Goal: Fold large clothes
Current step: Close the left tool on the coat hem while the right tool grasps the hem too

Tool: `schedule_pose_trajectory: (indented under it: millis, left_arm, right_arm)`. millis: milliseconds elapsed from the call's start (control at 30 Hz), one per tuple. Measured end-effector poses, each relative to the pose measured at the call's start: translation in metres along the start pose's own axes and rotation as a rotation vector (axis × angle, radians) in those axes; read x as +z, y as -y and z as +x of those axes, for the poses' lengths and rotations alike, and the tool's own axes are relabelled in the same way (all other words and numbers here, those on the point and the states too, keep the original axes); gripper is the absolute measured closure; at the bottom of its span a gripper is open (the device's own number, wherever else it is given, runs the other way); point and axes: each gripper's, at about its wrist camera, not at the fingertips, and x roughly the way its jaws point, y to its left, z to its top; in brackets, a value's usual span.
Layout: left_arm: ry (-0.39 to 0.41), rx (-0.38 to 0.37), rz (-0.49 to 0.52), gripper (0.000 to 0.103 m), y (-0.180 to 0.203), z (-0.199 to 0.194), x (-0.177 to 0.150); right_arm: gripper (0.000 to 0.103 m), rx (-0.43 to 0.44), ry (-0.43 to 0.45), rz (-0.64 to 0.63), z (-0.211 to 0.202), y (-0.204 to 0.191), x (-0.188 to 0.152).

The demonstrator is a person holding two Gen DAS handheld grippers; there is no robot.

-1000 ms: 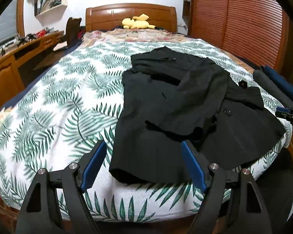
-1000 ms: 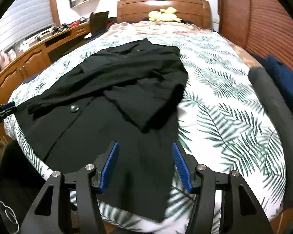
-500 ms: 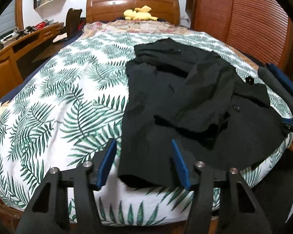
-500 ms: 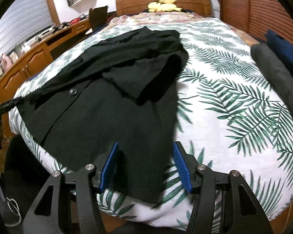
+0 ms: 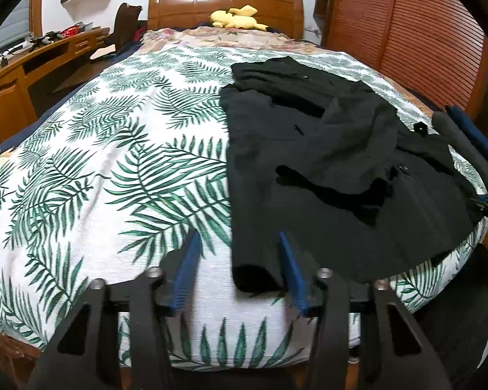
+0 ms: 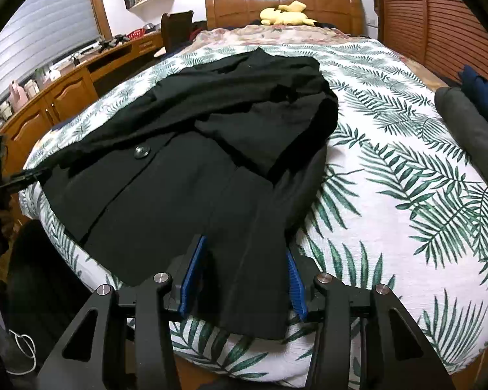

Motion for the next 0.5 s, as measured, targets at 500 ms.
schedule_pose_trajectory:
  millis: [500]
  left_arm:
    - [0.008,0.031,0.032,0.061,0.0092,0.0027,-0.001]
  right_arm:
    - [0.076,-0.048,-0.011,-0.032,-0.0001,-0.0027,0.0017]
